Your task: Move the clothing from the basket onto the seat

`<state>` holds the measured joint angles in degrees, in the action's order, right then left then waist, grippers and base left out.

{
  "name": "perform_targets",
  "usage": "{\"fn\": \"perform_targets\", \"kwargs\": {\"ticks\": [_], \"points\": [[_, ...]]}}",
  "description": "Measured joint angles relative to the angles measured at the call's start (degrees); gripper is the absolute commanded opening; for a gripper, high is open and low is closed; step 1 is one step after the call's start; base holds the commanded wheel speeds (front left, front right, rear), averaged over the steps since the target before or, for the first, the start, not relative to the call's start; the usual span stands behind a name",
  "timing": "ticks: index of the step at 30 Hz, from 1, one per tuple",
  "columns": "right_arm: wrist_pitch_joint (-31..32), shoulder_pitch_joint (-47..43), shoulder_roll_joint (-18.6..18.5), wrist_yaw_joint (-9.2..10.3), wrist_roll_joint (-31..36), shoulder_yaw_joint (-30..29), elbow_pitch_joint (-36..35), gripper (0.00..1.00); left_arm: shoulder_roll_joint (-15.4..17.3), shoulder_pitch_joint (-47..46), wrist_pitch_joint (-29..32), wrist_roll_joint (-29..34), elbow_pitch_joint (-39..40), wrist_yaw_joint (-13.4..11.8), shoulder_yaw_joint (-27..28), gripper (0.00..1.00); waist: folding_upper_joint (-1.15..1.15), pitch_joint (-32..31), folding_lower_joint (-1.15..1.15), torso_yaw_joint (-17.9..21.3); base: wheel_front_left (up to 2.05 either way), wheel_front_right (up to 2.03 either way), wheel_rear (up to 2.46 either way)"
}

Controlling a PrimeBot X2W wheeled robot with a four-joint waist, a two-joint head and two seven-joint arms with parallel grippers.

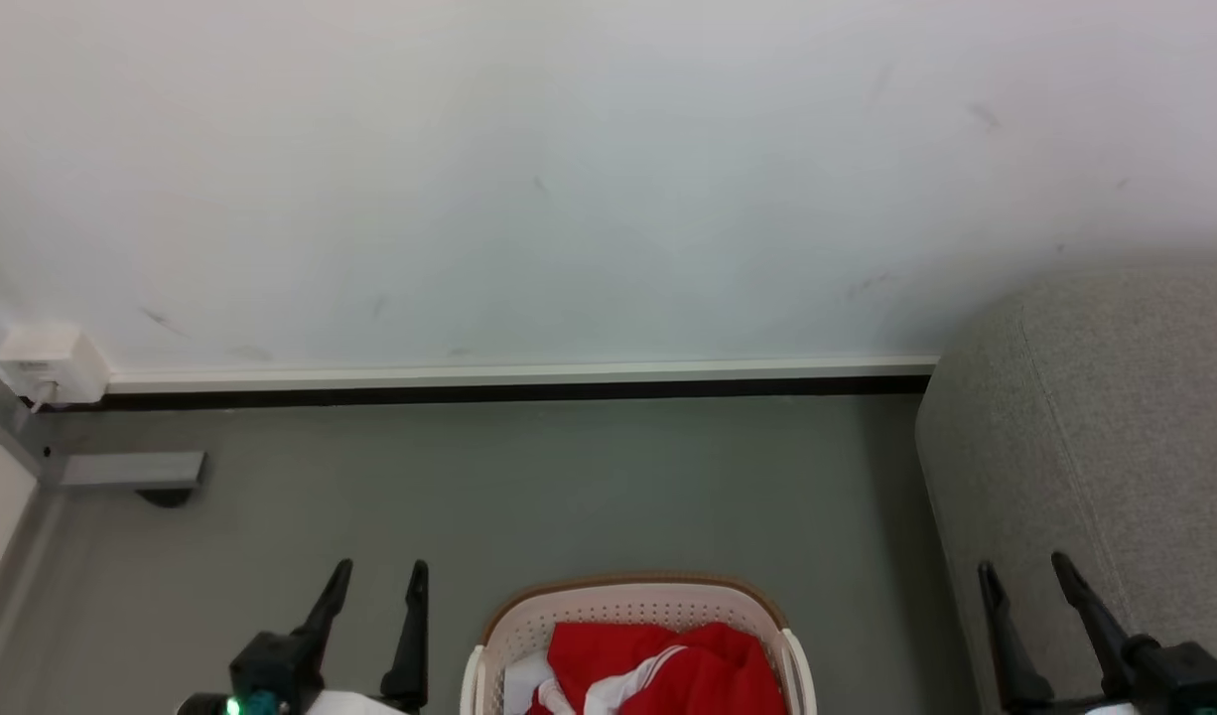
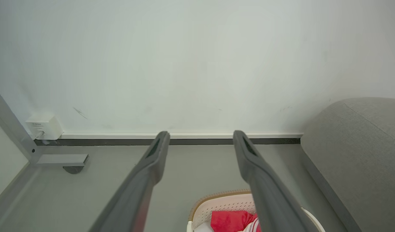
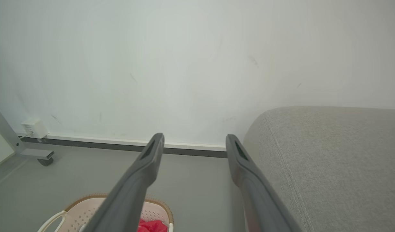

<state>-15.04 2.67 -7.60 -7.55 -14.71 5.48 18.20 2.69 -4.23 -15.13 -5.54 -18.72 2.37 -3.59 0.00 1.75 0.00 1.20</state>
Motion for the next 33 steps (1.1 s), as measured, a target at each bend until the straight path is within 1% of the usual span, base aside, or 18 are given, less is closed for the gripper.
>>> {"fn": "perform_targets", "kwargs": {"ticks": [7, 9, 13, 16, 20, 24, 29, 33], "points": [[0.0, 2.8, 0.2, 0.0, 0.0, 0.3, -2.8, 1.0, 0.0, -3.8, 0.0, 1.1, -0.8, 1.3, -1.8, 1.0, 0.0, 4.4, 0.0, 2.0, 0.0, 0.0, 0.0], [0.0, 4.0, 0.4, 0.0, 0.0, 0.5, -3.6, 1.0, 0.0, -5.5, 0.0, 1.6, -1.8, 2.1, -3.0, 1.0, 0.0, 6.0, 0.01, 2.7, 0.0, 0.0, 0.0], [0.0, 6.4, 0.9, 0.0, 0.0, 1.1, -5.1, 1.0, 0.1, -9.1, 0.0, 2.6, -6.1, 3.5, -6.2, 1.0, 0.0, 9.6, 0.02, 4.2, 0.0, 0.0, 0.0], [0.0, 9.0, 1.4, 0.0, 0.0, 1.5, -6.5, 1.0, 0.6, -13.2, 0.4, 3.9, -11.3, 4.2, -9.4, 1.0, 0.0, 12.7, 0.02, 5.5, 0.0, 0.0, 0.0], [0.0, 12.0, 2.2, 0.0, 0.0, 1.9, -8.6, 1.0, 0.9, -19.2, 4.2, 5.5, -18.1, 4.7, -13.5, 1.0, 0.0, 17.3, 0.02, 7.3, 0.0, 0.0, 0.0], [0.0, 15.0, 3.1, 0.0, 0.0, 3.0, -10.6, 1.0, 0.9, -23.5, 9.4, 5.4, -24.1, 4.9, -16.6, 1.0, 0.0, 22.1, 0.02, 9.3, 0.0, 0.0, 0.0], [0.0, 19.4, 4.1, 0.0, 0.0, 4.2, -13.7, 1.0, 1.6, -29.2, 14.6, 2.9, -29.4, 5.0, -21.8, 1.0, 0.0, 28.6, 0.02, 11.8, 0.0, 0.0, 0.0], [0.0, 21.8, 4.4, 0.0, -0.9, 4.7, -16.1, 1.0, 3.3, -33.2, 17.7, 0.4, -32.5, 5.0, -25.3, 1.0, 0.0, 33.8, 0.02, 13.8, 0.0, 0.0, 0.0]]}}
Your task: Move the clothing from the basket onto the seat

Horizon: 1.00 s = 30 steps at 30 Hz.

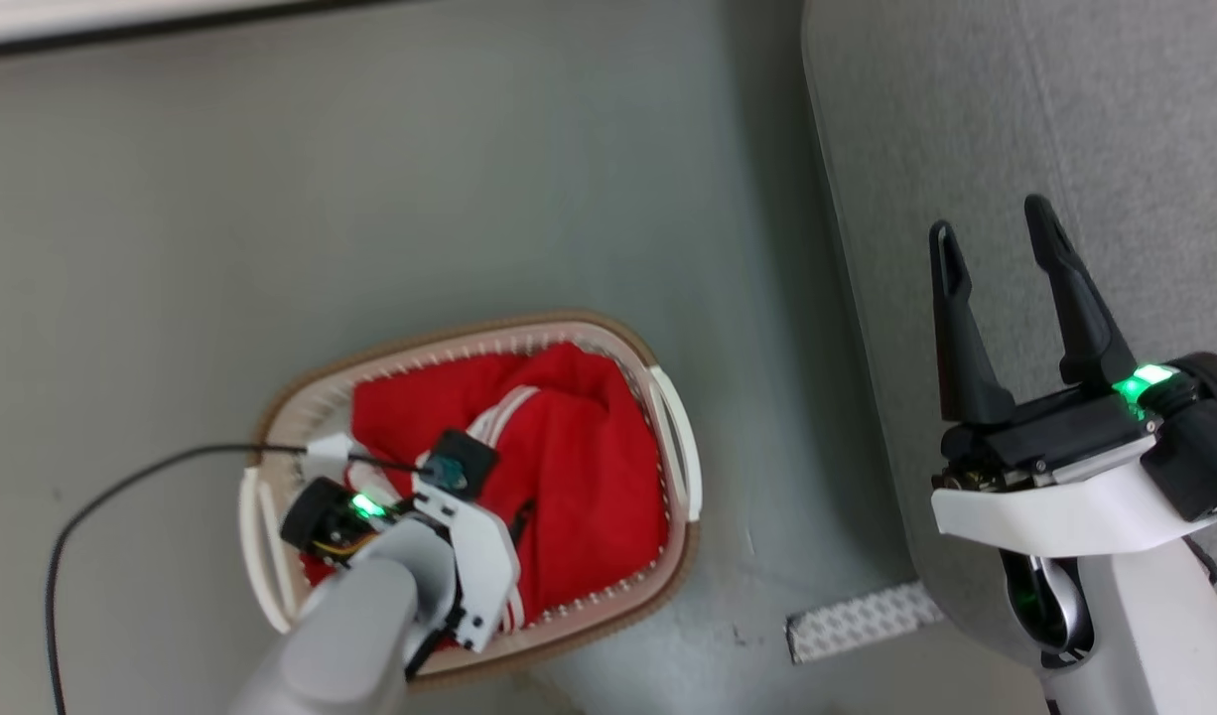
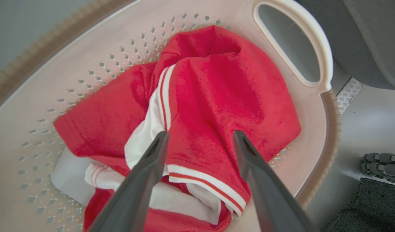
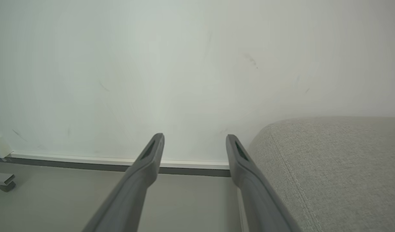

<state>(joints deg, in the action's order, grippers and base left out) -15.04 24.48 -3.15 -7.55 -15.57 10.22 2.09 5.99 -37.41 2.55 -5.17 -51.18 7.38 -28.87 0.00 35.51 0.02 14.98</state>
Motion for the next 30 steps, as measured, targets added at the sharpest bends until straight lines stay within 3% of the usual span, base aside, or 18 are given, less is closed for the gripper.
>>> {"fn": "perform_targets", "kwargs": {"ticks": [7, 10, 20, 21, 22, 30], "points": [[0.0, 2.4, 0.1, 0.0, -2.3, 0.5, -3.1, 1.0, 2.5, -6.5, 1.3, -1.1, -4.5, -0.4, -0.3, 1.0, 0.0, 7.6, 0.0, 2.6, 0.0, 0.0, 0.0], [0.0, 3.1, 0.1, 0.0, -3.2, 0.0, -4.5, 1.0, 2.6, -8.9, 1.6, -1.2, -6.5, -1.4, 0.1, 1.0, 0.0, 10.3, 0.0, 3.1, 0.0, 0.0, 0.0], [0.0, 4.4, 0.1, 0.0, -4.5, 0.5, -7.0, 1.0, 2.4, -13.6, 2.1, -2.0, -12.5, -1.3, -0.4, 1.0, 0.0, 16.0, -0.01, 3.9, 0.0, 0.0, 0.0], [0.0, 4.4, 0.1, 0.0, -4.5, 0.6, -7.0, 1.0, 2.3, -13.8, 2.6, -2.0, -13.3, -0.9, -1.0, 0.68, 0.0, 16.1, -0.01, 4.0, 0.0, 0.0, 0.0], [0.0, 4.4, 0.1, 0.0, -4.5, 0.6, -7.0, 1.0, 2.1, -13.8, 2.4, -2.0, -13.8, -0.8, -1.5, 0.0, 0.0, 16.0, -0.01, 4.1, 0.0, 0.0, 0.0], [0.0, 3.2, 0.2, 0.0, -4.0, -0.1, -4.8, 1.0, -0.2, -12.6, -5.5, -5.1, -15.6, -0.2, -2.2, 0.0, 0.0, 11.9, -0.01, 3.0, 0.0, 0.0, 0.0]]}}
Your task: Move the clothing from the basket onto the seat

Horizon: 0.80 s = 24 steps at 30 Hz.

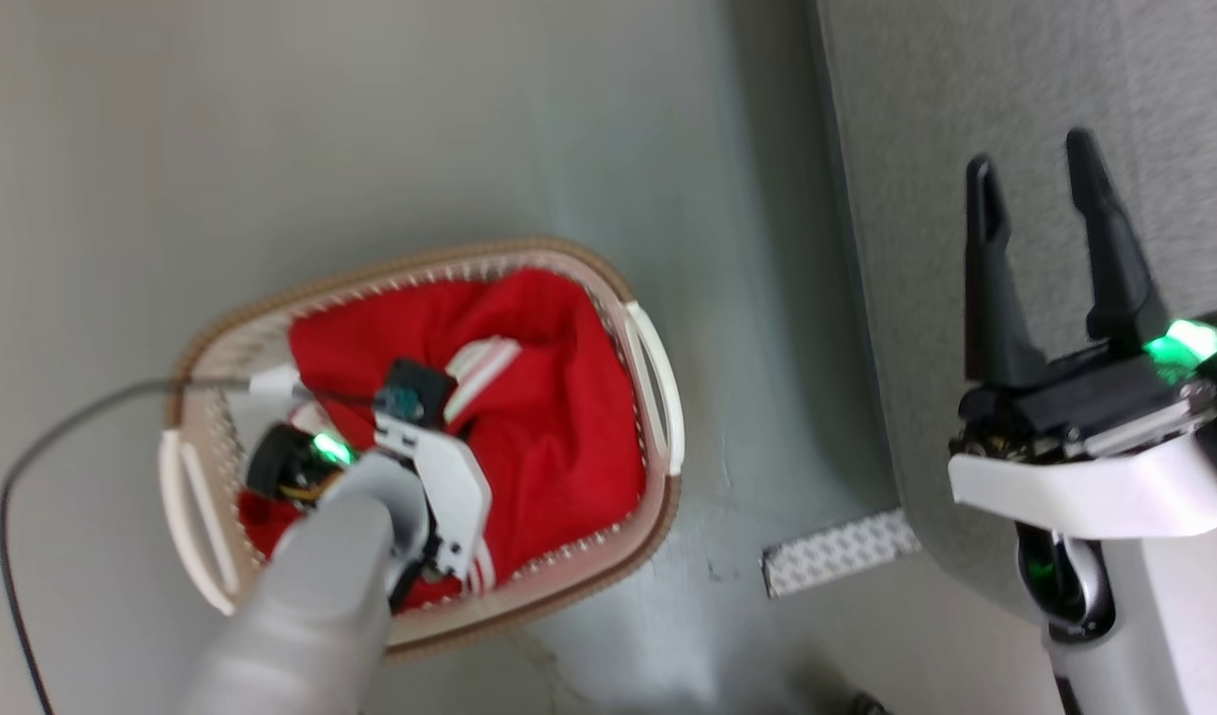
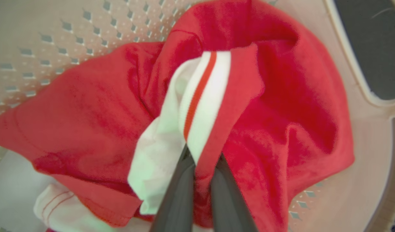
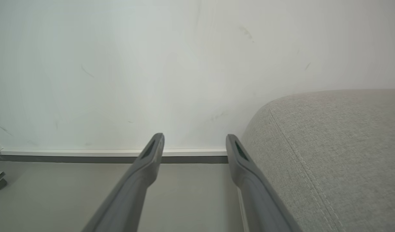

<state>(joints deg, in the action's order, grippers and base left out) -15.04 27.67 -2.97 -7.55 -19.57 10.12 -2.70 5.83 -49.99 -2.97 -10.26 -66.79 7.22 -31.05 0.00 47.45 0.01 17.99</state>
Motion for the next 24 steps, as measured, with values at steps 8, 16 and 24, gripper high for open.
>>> {"fn": "perform_targets", "kwargs": {"ticks": [8, 16, 24], "points": [[0.0, -6.7, 0.1, 0.0, 2.2, -1.9, 4.2, 1.0, -2.6, 8.0, -8.3, -6.2, 1.6, 0.1, -2.0, 0.0, 0.0, -10.9, -0.01, -2.5, 0.0, 0.0, 0.0], [0.0, -14.7, -0.3, 0.0, 3.4, -4.4, 6.7, 1.0, -2.9, 15.6, -11.4, -13.8, 9.2, 0.2, -4.7, 0.0, 0.0, -24.6, -0.02, -6.2, 0.0, 0.0, 0.0], [0.0, -21.2, -1.2, 0.0, 3.5, -6.0, 7.8, 1.0, -3.0, 22.5, -12.0, -17.9, 20.2, -2.7, -6.5, 0.0, 0.0, -36.6, -0.03, -10.6, 0.0, 0.0, 0.0]]}}
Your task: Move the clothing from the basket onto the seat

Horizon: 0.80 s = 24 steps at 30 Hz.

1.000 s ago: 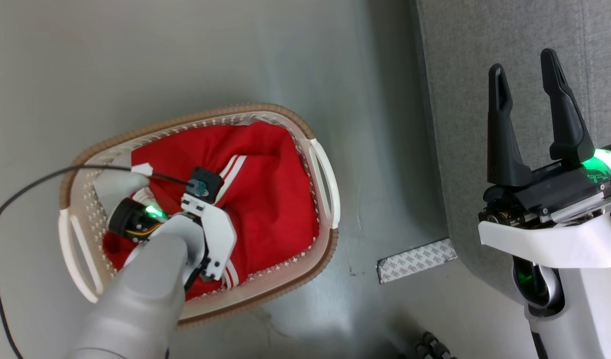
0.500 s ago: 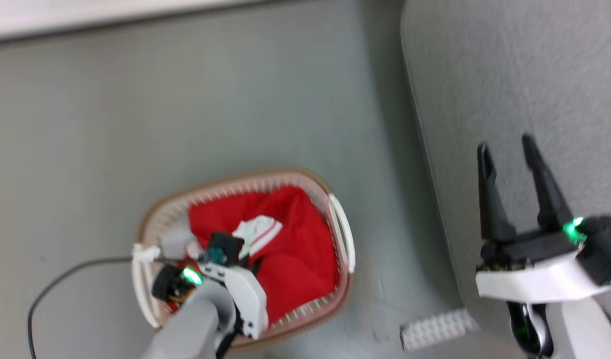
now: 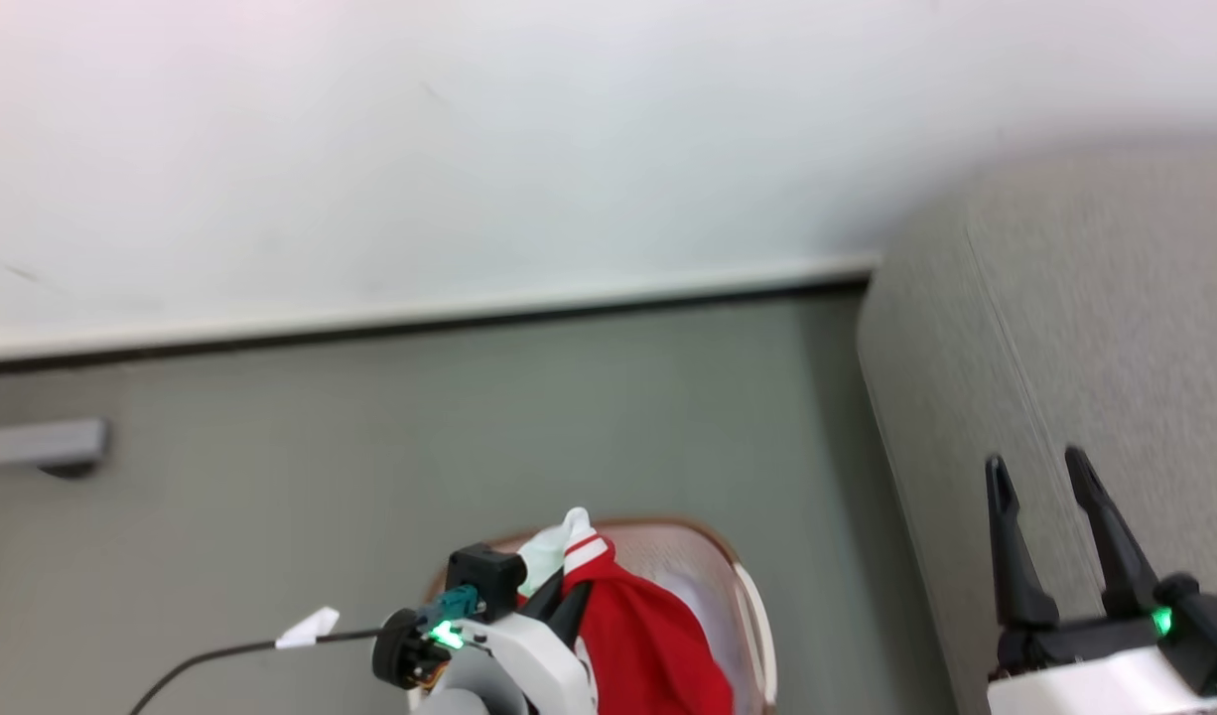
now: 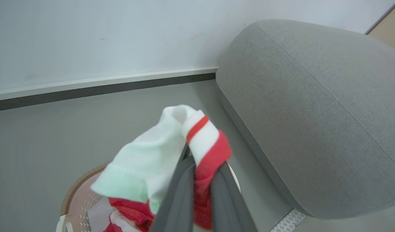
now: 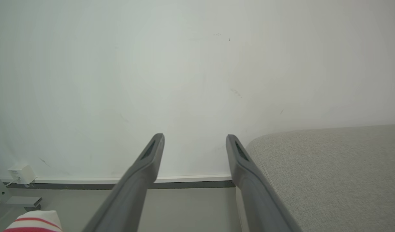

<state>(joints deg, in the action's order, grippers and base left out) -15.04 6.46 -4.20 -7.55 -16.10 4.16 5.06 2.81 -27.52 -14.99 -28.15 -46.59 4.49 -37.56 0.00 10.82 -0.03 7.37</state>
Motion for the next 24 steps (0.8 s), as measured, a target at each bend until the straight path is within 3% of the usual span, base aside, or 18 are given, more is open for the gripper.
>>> {"fn": "perform_targets", "kwargs": {"ticks": [10, 18, 24], "points": [[0.0, -5.5, -0.7, 0.0, 0.0, -1.9, 0.1, 1.0, 2.2, 7.1, -0.1, 1.0, 16.1, -4.7, 2.7, 0.0, 0.0, -10.2, 0.0, -4.9, 0.0, 0.0, 0.0], [0.0, -7.5, -1.0, 0.0, 0.0, -2.1, -0.2, 1.0, 6.6, 10.0, 1.1, 1.2, 28.4, -8.1, 5.0, 0.0, 0.0, -13.7, 0.01, -5.9, 0.0, 0.0, 0.0], [0.0, -8.2, -3.8, 0.0, -0.7, 0.4, -0.3, 1.0, 9.3, 10.9, 4.4, 1.1, 35.8, -9.6, 5.8, 0.0, 0.0, -14.9, 0.02, -6.1, 0.0, 0.0, 0.0]]}}
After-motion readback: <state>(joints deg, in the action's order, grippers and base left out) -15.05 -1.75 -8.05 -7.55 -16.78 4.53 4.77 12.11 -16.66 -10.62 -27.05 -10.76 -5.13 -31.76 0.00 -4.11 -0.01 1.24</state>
